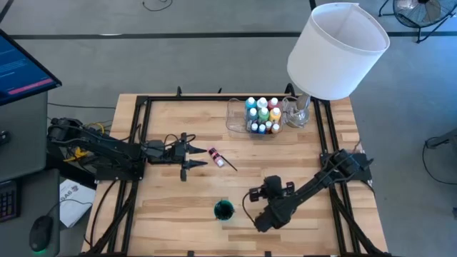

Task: Pick & Place Paint Supplies
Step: Put the gold paintbrush into the green cup

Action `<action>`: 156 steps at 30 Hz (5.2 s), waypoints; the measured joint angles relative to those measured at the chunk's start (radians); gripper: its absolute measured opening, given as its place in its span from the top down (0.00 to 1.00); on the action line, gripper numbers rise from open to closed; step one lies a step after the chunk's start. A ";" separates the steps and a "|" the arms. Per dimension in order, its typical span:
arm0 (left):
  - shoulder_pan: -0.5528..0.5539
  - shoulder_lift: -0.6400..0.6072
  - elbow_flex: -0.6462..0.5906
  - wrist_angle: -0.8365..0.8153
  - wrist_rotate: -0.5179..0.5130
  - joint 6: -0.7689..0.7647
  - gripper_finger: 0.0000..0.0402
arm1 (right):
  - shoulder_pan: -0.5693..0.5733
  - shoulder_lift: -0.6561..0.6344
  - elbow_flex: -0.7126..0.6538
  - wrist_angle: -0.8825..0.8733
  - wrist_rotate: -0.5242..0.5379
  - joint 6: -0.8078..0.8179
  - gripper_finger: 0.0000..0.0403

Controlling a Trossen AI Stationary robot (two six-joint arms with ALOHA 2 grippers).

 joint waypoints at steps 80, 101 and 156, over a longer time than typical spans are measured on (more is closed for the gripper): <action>0.000 0.000 0.000 -0.002 0.000 0.013 0.70 | -0.077 0.065 -0.111 0.170 -0.094 -0.048 0.99; 0.000 0.000 0.001 -0.002 0.000 0.032 0.70 | -0.028 0.005 -0.091 0.132 0.057 -0.041 1.00; 0.000 0.008 0.001 -0.007 -0.001 0.035 0.70 | 0.029 0.000 0.345 -0.108 0.681 -0.445 1.00</action>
